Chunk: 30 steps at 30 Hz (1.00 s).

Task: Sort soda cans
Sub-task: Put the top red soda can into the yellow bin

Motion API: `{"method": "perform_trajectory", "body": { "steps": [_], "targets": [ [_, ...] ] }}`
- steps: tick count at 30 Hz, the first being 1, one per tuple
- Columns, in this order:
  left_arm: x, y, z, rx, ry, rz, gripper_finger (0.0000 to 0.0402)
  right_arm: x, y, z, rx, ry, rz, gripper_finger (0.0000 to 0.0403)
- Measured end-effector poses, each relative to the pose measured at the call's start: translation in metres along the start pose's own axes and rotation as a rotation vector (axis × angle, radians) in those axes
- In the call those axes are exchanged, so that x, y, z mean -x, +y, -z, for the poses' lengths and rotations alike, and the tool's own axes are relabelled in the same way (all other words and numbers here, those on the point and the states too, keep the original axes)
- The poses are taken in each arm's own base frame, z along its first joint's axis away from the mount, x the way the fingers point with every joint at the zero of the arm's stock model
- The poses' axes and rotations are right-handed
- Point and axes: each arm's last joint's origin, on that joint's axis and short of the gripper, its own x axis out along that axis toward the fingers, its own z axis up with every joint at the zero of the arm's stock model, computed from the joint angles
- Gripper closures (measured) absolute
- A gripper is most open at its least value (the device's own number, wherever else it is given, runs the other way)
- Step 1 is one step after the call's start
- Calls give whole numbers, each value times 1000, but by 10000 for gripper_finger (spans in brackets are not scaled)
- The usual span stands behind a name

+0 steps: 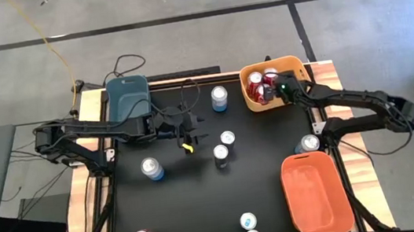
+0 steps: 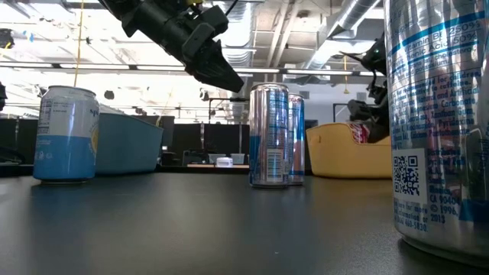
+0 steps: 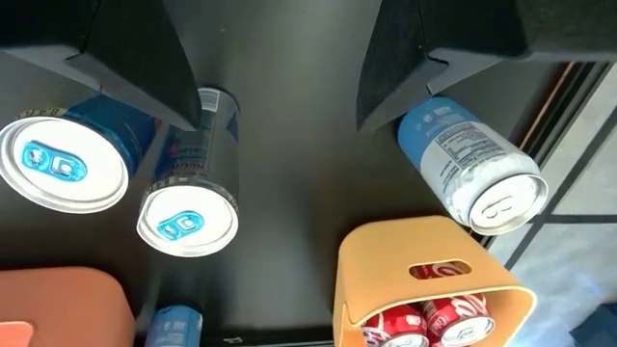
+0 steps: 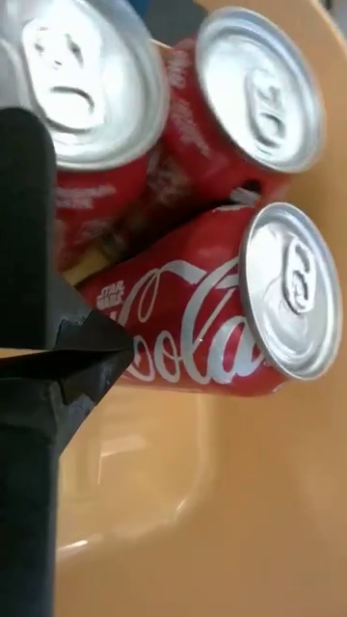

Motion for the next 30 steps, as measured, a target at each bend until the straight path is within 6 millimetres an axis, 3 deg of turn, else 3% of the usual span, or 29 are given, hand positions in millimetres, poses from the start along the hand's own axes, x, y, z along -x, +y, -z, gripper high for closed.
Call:
{"method": "perform_trajectory", "body": {
  "steps": [14,30],
  "targets": [
    [0,-1,6,1,62,7,130,2,-3,17,17,79,49,392],
    [0,0,3,6,31,3,130,-6,-8,-4,-56,-31,14,392]
  ]
}}
